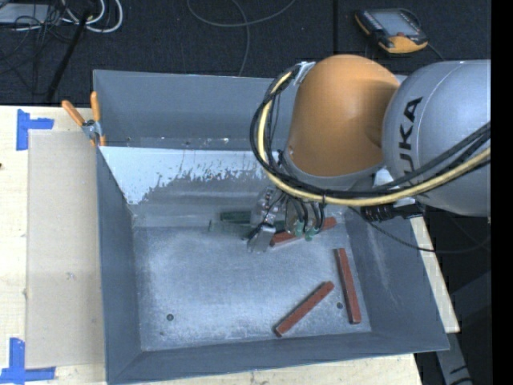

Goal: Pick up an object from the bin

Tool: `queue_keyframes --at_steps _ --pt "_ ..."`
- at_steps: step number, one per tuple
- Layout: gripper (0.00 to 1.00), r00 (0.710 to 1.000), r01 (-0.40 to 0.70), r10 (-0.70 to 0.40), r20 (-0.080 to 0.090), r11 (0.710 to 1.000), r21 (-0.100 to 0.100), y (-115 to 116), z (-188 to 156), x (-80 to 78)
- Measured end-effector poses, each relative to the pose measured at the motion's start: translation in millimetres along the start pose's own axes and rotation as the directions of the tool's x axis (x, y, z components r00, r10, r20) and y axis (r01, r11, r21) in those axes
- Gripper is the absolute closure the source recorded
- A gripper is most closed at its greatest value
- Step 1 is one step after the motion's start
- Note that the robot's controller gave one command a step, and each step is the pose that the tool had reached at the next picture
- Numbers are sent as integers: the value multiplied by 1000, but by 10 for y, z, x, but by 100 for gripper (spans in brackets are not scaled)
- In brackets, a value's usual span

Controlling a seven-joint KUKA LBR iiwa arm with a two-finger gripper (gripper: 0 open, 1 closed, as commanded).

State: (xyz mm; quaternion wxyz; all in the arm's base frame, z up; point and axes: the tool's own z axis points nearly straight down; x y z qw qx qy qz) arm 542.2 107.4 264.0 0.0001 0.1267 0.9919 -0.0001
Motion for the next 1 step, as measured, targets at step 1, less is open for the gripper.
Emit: queue_keyframes --at_steps 1 --pt "100 1000 0 0 0 1000 0 0 0 0"
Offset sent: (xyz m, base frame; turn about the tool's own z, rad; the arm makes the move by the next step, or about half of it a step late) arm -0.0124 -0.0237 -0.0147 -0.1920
